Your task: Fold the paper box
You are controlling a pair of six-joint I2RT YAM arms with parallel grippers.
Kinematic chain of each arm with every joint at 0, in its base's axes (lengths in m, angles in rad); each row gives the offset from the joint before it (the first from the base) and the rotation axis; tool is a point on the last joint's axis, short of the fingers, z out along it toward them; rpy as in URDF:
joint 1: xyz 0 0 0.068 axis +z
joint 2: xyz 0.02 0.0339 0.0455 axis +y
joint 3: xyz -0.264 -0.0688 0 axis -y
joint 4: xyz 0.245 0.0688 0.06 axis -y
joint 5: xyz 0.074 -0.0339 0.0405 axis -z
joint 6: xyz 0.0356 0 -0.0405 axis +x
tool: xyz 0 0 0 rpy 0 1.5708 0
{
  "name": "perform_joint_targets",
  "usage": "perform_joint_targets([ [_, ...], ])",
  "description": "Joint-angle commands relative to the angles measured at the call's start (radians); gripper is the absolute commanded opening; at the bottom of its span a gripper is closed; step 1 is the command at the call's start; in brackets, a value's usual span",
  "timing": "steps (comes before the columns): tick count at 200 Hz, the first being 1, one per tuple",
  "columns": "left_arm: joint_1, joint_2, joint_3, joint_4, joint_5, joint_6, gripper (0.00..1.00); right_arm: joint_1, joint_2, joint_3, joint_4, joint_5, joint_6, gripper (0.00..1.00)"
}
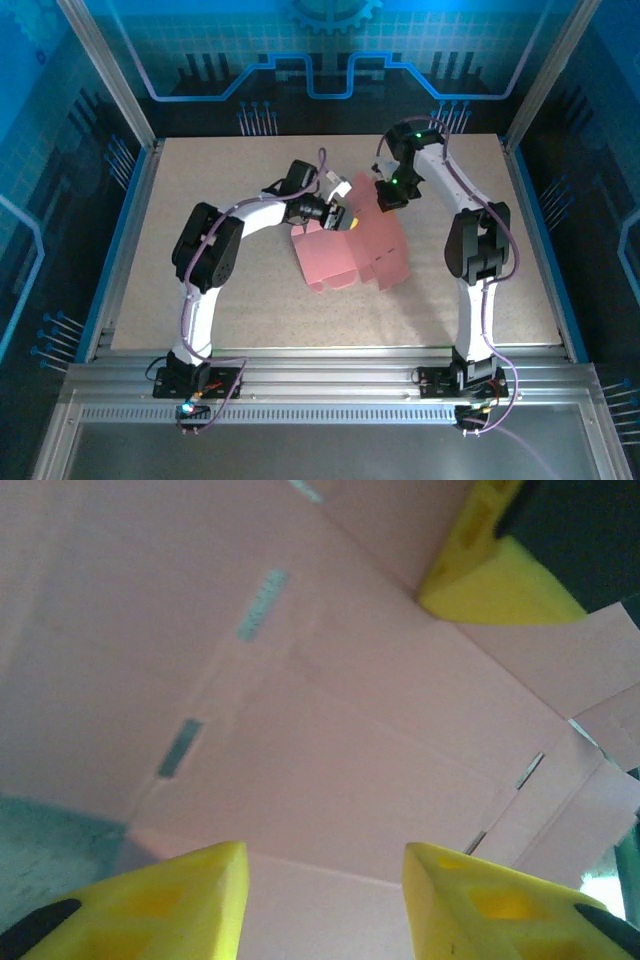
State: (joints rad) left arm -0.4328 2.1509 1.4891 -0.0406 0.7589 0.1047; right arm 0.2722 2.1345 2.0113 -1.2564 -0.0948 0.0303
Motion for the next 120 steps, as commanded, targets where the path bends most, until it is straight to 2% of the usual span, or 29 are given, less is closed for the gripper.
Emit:
perform_joint_targets([
  [1,-0.010,-0.026,-0.022,-0.011,-0.069,0.021,0.47,0.020,0.011,0.041,-0.012,0.032,0.024,0.00],
  [30,-0.011,-0.024,-0.029,0.010,-0.086,0.016,0.50,0.024,0.007,0.039,-0.014,0.035,0.025,0.00],
  [66,-0.012,-0.021,-0.035,0.025,-0.072,-0.010,0.46,0.024,0.016,0.062,-0.017,0.018,0.035,0.00],
  [78,-0.012,-0.019,-0.025,0.000,-0.084,-0.012,0.43,0.024,0.018,0.070,-0.021,0.017,0.036,0.00],
  [120,-0.011,0.033,0.033,-0.119,-0.096,-0.057,0.45,0.023,0.006,0.075,-0.026,0.010,0.033,0.00],
])
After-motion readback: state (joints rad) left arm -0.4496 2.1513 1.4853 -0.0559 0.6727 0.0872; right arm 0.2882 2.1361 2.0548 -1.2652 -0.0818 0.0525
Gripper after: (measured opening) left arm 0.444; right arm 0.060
